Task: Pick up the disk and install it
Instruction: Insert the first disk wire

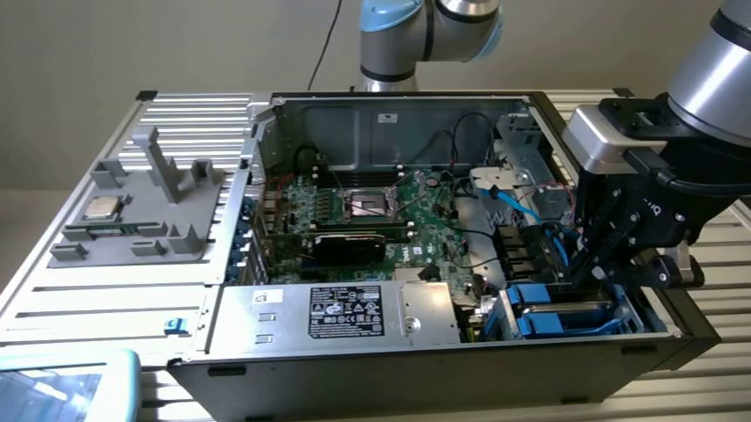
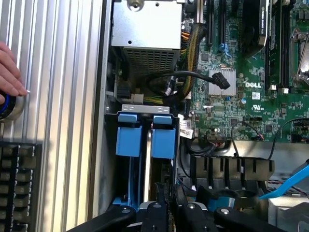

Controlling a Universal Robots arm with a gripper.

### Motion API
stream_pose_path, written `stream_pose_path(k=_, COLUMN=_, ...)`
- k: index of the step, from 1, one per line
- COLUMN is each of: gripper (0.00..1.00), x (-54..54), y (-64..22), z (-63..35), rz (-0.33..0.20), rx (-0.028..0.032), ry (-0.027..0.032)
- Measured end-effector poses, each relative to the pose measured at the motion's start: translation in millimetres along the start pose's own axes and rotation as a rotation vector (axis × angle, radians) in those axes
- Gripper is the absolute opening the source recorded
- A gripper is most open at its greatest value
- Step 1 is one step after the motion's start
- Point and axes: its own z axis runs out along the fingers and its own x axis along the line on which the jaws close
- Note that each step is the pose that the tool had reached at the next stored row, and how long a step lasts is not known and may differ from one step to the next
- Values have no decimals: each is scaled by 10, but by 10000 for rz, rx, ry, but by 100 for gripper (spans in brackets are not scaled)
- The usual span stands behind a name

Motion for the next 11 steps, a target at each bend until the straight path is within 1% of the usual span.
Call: stream_pose_path(k=11, gripper=16, x=4, y=-2, z=39, rz=56, rx=39, ry=-2)
